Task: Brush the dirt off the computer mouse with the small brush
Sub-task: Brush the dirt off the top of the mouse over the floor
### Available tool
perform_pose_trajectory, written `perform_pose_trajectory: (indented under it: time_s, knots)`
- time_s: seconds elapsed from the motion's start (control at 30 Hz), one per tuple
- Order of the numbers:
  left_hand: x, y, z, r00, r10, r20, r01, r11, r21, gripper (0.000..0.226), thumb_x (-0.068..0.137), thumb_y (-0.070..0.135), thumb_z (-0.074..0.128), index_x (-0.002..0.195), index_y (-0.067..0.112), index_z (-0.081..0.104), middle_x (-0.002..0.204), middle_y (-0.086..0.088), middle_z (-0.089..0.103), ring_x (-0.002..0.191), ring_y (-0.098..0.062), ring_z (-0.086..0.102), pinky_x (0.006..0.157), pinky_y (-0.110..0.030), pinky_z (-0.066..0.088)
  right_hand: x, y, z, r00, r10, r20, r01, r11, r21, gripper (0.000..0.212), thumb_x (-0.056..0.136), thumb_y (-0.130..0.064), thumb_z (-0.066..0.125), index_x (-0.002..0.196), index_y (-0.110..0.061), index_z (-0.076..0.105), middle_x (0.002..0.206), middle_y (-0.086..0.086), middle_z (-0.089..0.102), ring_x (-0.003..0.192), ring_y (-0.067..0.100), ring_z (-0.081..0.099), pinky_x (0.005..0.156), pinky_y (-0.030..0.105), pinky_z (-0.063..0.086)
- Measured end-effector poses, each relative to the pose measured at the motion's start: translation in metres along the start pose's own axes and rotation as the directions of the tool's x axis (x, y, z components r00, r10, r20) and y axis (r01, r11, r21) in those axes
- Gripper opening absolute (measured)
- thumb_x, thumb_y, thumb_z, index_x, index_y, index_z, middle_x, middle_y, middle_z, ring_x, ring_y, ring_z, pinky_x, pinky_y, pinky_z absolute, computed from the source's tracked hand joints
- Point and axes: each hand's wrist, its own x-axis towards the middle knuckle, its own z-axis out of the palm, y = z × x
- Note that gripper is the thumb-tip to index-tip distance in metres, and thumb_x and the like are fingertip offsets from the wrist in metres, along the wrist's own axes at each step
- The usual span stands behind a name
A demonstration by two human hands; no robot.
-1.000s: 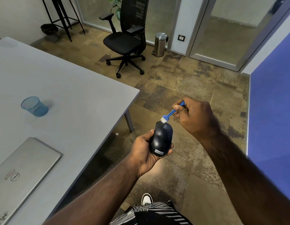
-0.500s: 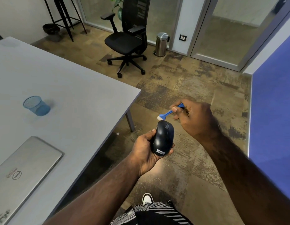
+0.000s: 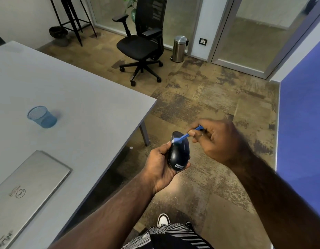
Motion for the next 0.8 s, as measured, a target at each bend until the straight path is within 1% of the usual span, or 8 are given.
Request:
perform_pose_trajectory:
  time_s: [0.1, 0.27, 0.4, 0.47, 0.57, 0.63, 0.67, 0.8]
  knots:
    - [0.000, -0.002, -0.002, 1.000, 0.006, 0.004, -0.006, 1.000, 0.015, 0.041, 0.100, 0.030, 0.035, 0.122, 0.005, 0.059, 0.105, -0.019, 0.065, 0.090, -0.032, 0.062, 0.079, -0.043, 0.051, -0.007, -0.004, 0.003, 0.989, -0.024, 0.145, 0.015, 0.998, 0.062, 0.013, 0.087, -0.020, 0.063, 0.093, -0.014, 0.074, 0.073, -0.003, 0.071, 0.061, 0.015, 0.069, 0.049, 0.038, 0.056]
    - [0.001, -0.002, -0.002, 1.000, 0.007, 0.021, -0.008, 1.000, 0.024, 0.041, 0.097, 0.028, 0.039, 0.127, 0.005, 0.056, 0.113, -0.023, 0.061, 0.090, -0.033, 0.062, 0.078, -0.043, 0.052, -0.010, -0.006, 0.001, 0.998, -0.062, -0.020, 0.062, 0.998, -0.007, 0.013, 0.088, -0.012, 0.066, 0.097, -0.010, 0.076, 0.079, 0.001, 0.074, 0.067, 0.019, 0.071, 0.054, 0.039, 0.057]
    - [0.004, -0.003, -0.004, 0.999, -0.002, 0.033, 0.003, 1.000, -0.025, 0.045, 0.101, 0.033, 0.032, 0.125, 0.005, 0.059, 0.118, -0.020, 0.065, 0.097, -0.032, 0.064, 0.098, -0.050, 0.044, -0.015, -0.011, 0.003, 0.975, -0.084, 0.205, 0.084, 0.996, 0.009, 0.017, 0.086, -0.026, 0.062, 0.091, -0.017, 0.075, 0.077, -0.003, 0.073, 0.062, 0.013, 0.065, 0.051, 0.038, 0.053]
    - [0.004, -0.004, -0.004, 0.999, 0.009, 0.035, -0.008, 1.000, -0.028, 0.045, 0.102, 0.032, 0.033, 0.126, 0.004, 0.058, 0.119, -0.020, 0.065, 0.098, -0.032, 0.063, 0.103, -0.052, 0.041, -0.017, -0.009, 0.005, 0.978, -0.070, 0.198, 0.073, 0.997, -0.008, 0.016, 0.086, -0.025, 0.062, 0.091, -0.018, 0.075, 0.075, -0.003, 0.073, 0.060, 0.012, 0.065, 0.050, 0.037, 0.052]
    - [0.005, -0.001, -0.004, 1.000, 0.022, 0.016, -0.022, 1.000, -0.015, 0.044, 0.101, 0.033, 0.034, 0.125, 0.004, 0.058, 0.107, -0.020, 0.067, 0.091, -0.032, 0.064, 0.086, -0.047, 0.050, -0.016, 0.000, 0.002, 0.999, -0.036, -0.001, 0.036, 0.999, -0.004, 0.013, 0.088, -0.013, 0.065, 0.096, -0.012, 0.075, 0.078, -0.001, 0.074, 0.063, 0.013, 0.070, 0.050, 0.037, 0.056]
    - [0.004, 0.001, -0.005, 1.000, 0.018, -0.003, -0.018, 0.999, -0.028, 0.044, 0.101, 0.033, 0.035, 0.124, 0.005, 0.058, 0.104, -0.022, 0.067, 0.089, -0.034, 0.064, 0.081, -0.045, 0.052, -0.016, 0.001, 0.000, 0.994, -0.045, -0.103, 0.043, 0.999, -0.021, 0.012, 0.089, -0.010, 0.065, 0.097, -0.010, 0.075, 0.079, -0.002, 0.074, 0.067, 0.015, 0.071, 0.052, 0.037, 0.057]
    - [0.003, 0.001, -0.004, 1.000, 0.015, -0.005, -0.015, 0.999, -0.035, 0.044, 0.101, 0.033, 0.035, 0.125, 0.005, 0.058, 0.107, -0.023, 0.067, 0.089, -0.034, 0.064, 0.081, -0.045, 0.052, -0.017, 0.001, 0.000, 0.992, -0.066, -0.104, 0.064, 0.998, -0.015, 0.013, 0.089, -0.011, 0.065, 0.097, -0.010, 0.075, 0.081, -0.004, 0.073, 0.068, 0.013, 0.071, 0.054, 0.037, 0.057]
    - [0.002, 0.001, -0.004, 1.000, 0.012, 0.015, -0.011, 0.998, -0.064, 0.047, 0.102, 0.034, 0.033, 0.128, 0.003, 0.056, 0.120, -0.023, 0.064, 0.093, -0.032, 0.065, 0.083, -0.045, 0.051, -0.025, 0.002, 0.006, 0.993, -0.099, 0.059, 0.095, 0.993, 0.066, 0.016, 0.088, -0.019, 0.062, 0.093, -0.010, 0.075, 0.081, -0.003, 0.074, 0.068, 0.012, 0.070, 0.055, 0.037, 0.056]
